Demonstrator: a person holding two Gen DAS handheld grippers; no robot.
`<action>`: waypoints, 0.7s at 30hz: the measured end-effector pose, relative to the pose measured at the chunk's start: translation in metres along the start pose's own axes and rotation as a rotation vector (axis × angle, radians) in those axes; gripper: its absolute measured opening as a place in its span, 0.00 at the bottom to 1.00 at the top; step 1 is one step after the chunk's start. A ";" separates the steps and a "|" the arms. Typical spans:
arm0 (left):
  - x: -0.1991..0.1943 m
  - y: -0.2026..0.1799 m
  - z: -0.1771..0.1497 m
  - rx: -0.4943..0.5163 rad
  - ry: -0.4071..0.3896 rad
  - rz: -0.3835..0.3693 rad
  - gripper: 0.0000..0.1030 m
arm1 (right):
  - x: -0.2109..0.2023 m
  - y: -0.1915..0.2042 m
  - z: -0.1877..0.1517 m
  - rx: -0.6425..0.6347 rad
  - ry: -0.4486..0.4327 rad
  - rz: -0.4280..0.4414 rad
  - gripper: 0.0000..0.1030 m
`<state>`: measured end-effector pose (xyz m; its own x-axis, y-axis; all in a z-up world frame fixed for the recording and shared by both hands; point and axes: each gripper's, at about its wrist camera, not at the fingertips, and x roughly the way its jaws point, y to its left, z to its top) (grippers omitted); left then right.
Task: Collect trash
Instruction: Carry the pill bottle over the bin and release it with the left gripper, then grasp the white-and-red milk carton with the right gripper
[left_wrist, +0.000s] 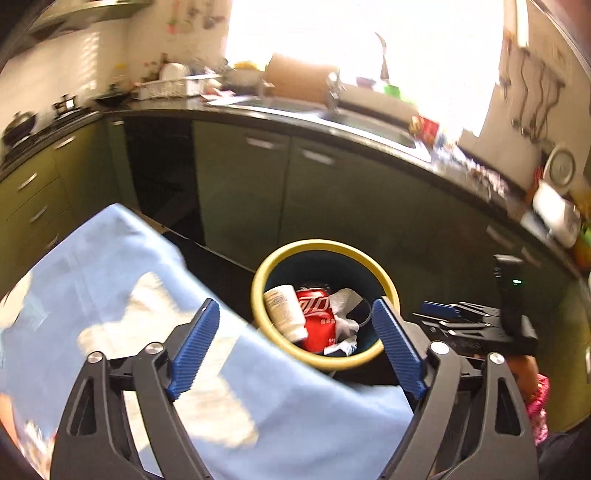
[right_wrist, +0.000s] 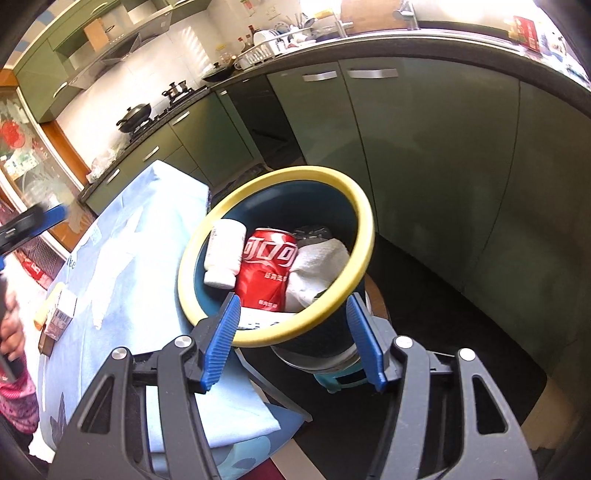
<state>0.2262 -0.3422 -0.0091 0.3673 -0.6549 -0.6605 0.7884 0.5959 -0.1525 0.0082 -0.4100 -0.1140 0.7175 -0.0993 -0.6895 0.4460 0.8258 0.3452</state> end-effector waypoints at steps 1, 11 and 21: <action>-0.013 0.005 -0.006 -0.011 -0.013 0.009 0.85 | 0.000 0.003 0.001 -0.012 0.004 0.003 0.55; -0.151 0.086 -0.128 -0.193 -0.059 0.281 0.90 | 0.020 0.110 0.017 -0.300 0.081 0.103 0.56; -0.234 0.139 -0.215 -0.364 -0.125 0.391 0.91 | 0.057 0.293 0.001 -0.827 0.228 0.408 0.56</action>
<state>0.1438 -0.0062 -0.0337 0.6721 -0.3897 -0.6296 0.3682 0.9136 -0.1724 0.1805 -0.1739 -0.0516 0.5737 0.3227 -0.7528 -0.3989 0.9128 0.0872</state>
